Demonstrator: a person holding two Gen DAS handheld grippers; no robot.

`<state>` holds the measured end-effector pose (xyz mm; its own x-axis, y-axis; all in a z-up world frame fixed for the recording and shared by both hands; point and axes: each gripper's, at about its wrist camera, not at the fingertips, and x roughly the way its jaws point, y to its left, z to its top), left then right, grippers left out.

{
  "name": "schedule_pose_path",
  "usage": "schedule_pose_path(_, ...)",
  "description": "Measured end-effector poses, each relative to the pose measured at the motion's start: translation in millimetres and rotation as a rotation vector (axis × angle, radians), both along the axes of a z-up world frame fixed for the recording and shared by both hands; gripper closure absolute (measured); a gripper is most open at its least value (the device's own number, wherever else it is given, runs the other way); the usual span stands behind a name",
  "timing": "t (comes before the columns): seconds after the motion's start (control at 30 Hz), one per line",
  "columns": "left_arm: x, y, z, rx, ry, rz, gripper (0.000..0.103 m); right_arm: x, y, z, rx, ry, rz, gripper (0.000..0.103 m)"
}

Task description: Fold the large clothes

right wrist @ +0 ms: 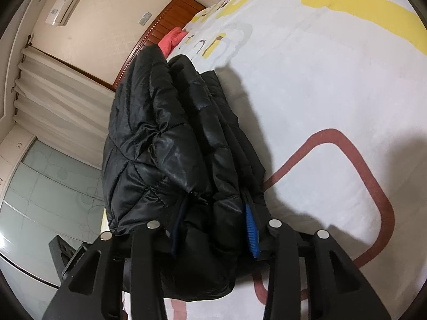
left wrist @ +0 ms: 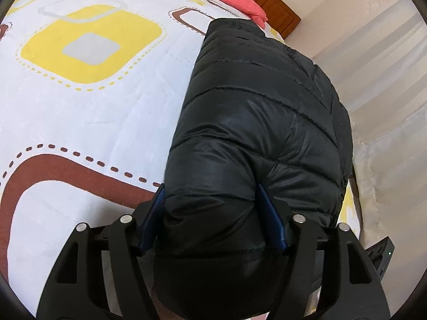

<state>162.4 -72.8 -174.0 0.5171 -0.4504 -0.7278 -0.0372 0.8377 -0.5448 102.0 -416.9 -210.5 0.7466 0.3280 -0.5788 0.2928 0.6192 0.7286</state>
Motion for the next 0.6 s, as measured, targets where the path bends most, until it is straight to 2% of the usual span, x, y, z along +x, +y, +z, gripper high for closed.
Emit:
schedule_pose_path(0.23, -2.9, 3.2, 17.3, 0.007, 0.014, -0.011, 0.028, -8.4, -1.6, 20.4, -0.045, 0.026, -0.026, 0.040)
schedule_pose_path(0.43, 0.3, 10.9, 37.1, -0.002, -0.012, -0.016, 0.023, -6.2, -4.8, 49.1, -0.098, 0.021, -0.044, 0.039)
schedule_pose_path(0.6, 23.3, 16.1, 51.6, -0.043, -0.004, -0.015, 0.021, 12.7, -5.2, 73.9, -0.119, -0.005, -0.044, 0.038)
